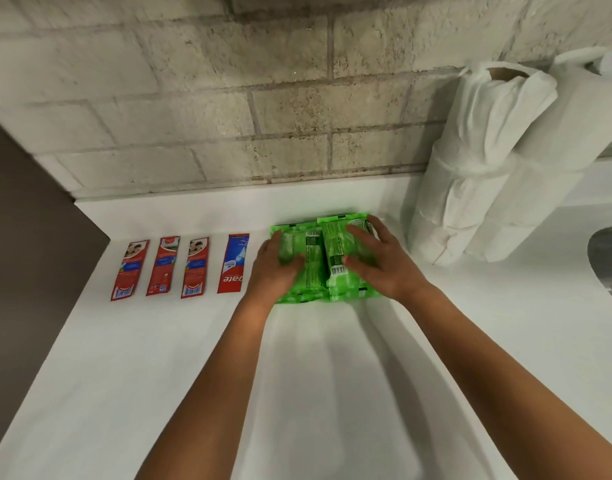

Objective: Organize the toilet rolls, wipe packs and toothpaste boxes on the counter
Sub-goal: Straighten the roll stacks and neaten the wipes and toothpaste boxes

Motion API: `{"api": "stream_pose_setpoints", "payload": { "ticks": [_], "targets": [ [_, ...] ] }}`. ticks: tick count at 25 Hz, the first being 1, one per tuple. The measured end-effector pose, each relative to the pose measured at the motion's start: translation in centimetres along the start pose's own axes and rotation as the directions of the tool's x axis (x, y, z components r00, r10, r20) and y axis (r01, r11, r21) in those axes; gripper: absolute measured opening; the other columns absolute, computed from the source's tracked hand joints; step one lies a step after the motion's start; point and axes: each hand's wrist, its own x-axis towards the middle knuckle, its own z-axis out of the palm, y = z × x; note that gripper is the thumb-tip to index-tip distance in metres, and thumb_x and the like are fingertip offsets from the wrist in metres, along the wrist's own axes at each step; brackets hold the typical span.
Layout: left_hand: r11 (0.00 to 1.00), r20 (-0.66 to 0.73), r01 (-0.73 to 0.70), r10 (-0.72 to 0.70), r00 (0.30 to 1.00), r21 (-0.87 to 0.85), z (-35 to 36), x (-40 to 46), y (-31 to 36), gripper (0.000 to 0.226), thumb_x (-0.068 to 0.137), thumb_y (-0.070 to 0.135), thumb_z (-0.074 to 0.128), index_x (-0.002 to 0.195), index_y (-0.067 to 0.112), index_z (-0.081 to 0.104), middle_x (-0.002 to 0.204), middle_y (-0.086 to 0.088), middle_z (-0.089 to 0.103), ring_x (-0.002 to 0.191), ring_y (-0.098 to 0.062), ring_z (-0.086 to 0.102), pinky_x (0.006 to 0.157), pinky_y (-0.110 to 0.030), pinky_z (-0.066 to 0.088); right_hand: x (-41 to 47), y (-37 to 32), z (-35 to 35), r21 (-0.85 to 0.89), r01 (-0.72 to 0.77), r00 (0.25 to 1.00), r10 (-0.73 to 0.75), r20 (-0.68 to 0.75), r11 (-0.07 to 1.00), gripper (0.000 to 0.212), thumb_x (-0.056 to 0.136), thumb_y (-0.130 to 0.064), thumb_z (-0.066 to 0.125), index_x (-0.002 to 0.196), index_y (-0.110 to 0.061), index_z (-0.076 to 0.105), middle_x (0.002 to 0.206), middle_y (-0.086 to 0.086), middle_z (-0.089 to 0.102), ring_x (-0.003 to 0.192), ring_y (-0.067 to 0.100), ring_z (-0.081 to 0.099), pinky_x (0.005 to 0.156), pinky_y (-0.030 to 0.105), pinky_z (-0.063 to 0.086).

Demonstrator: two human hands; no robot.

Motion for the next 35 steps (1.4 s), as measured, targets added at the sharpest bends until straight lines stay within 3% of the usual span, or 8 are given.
{"api": "stream_pose_setpoints", "payload": {
  "ticks": [4, 12, 17, 20, 25, 29, 32, 35],
  "targets": [
    [1.000, -0.008, -0.011, 0.012, 1.000, 0.025, 0.6, -0.5, 0.0, 0.072, 0.092, 0.030, 0.053, 0.150, 0.012, 0.013, 0.157, -0.009, 0.018, 0.145, -0.022, 0.018, 0.115, -0.027, 0.017, -0.3, -0.7, 0.9, -0.014, -0.040, 0.999, 0.040, 0.019, 0.999, 0.067, 0.087, -0.044, 0.056, 0.145, -0.030, 0.026, 0.159, -0.002, -0.002, 0.145, 0.017, 0.018, 0.115, 0.033, 0.028],
    [0.997, 0.042, -0.031, 0.028, 0.999, 0.069, 0.5, -0.7, -0.3, 0.072, 0.094, 0.033, 0.048, 0.150, 0.014, 0.007, 0.159, -0.010, 0.010, 0.147, -0.022, 0.012, 0.114, -0.025, 0.014, -0.5, -0.9, 1.1, 0.034, -0.030, 1.000, 0.030, -0.007, 0.999, 0.067, 0.087, -0.040, 0.058, 0.145, -0.028, 0.028, 0.159, 0.000, -0.002, 0.144, 0.017, 0.020, 0.107, 0.018, 0.019],
    [0.998, 0.091, -0.009, 0.003, 0.996, 0.066, 0.0, -0.9, 0.0, 0.064, 0.096, 0.035, 0.041, 0.150, 0.019, 0.010, 0.160, -0.007, 0.005, 0.147, -0.019, 0.009, 0.112, -0.023, 0.014, -0.6, -0.8, 1.1, 0.027, -0.034, 0.999, 0.034, 0.006, 0.999, 0.066, 0.087, -0.041, 0.057, 0.145, -0.029, 0.027, 0.159, 0.000, -0.002, 0.145, 0.017, 0.018, 0.109, 0.021, 0.020],
    [0.997, -0.027, 0.030, -0.032, 0.999, -0.071, -0.9, -1.5, 0.6, 0.055, 0.097, 0.031, 0.041, 0.146, 0.013, 0.026, 0.157, -0.010, 0.021, 0.145, -0.021, 0.020, 0.112, -0.024, 0.018, -0.6, -0.8, 0.7, 0.030, -0.031, 0.999, 0.031, -0.021, 0.999, 0.062, 0.088, -0.039, 0.057, 0.144, -0.028, 0.031, 0.159, 0.002, 0.007, 0.145, 0.017, 0.016, 0.112, 0.024, 0.018],
    [0.988, -0.172, 0.096, -0.117, 0.978, -0.123, -3.2, -4.5, 1.5, 0.043, 0.090, 0.019, 0.054, 0.132, 0.009, 0.051, 0.143, -0.009, 0.046, 0.131, -0.022, 0.044, 0.103, -0.023, 0.033, -2.1, -1.9, -0.7, 0.039, 0.043, 0.963, -0.031, -0.267, 0.998, 0.047, 0.083, -0.035, 0.052, 0.122, -0.009, 0.058, 0.132, 0.011, 0.053, 0.123, 0.029, 0.048, 0.106, 0.034, 0.038],
    [0.990, -0.182, 0.075, -0.096, 0.979, -0.120, -4.0, -7.9, 2.2, 0.037, 0.089, 0.016, 0.056, 0.126, 0.009, 0.056, 0.136, -0.007, 0.054, 0.118, -0.018, 0.054, 0.080, -0.006, 0.031, -3.5, -3.9, -1.3, -0.036, 0.124, 0.947, -0.129, -0.295, 0.992, 0.033, 0.085, -0.017, 0.058, 0.115, -0.006, 0.062, 0.121, 0.014, 0.059, 0.112, 0.033, 0.055, 0.097, 0.032, 0.043],
    [0.992, -0.145, 0.034, -0.051, 0.988, -0.118, -4.5, -10.4, 2.6, 0.036, 0.088, 0.016, 0.058, 0.124, 0.011, 0.058, 0.133, -0.005, 0.056, 0.095, -0.013, 0.057, 0.082, -0.012, 0.036, -4.9, -6.4, -0.7, -0.061, 0.170, 0.945, -0.181, -0.272, 0.983, 0.030, 0.085, -0.010, 0.059, 0.114, -0.007, 0.063, 0.117, 0.015, 0.062, 0.109, 0.031, 0.058, 0.089, 0.024, 0.040],
    [0.992, -0.119, -0.006, -0.009, 0.993, -0.125, -5.6, -11.8, 2.9, 0.035, 0.088, 0.016, 0.059, 0.123, 0.014, 0.059, 0.130, -0.004, 0.058, 0.091, -0.010, 0.055, 0.085, -0.016, 0.037, -6.1, -8.6, 0.5, -0.025, 0.180, 0.956, -0.181, -0.229, 0.983, 0.029, 0.085, -0.011, 0.059, 0.114, -0.007, 0.064, 0.118, 0.014, 0.064, 0.108, 0.028, 0.060, 0.085, 0.018, 0.038]
  ]
}}
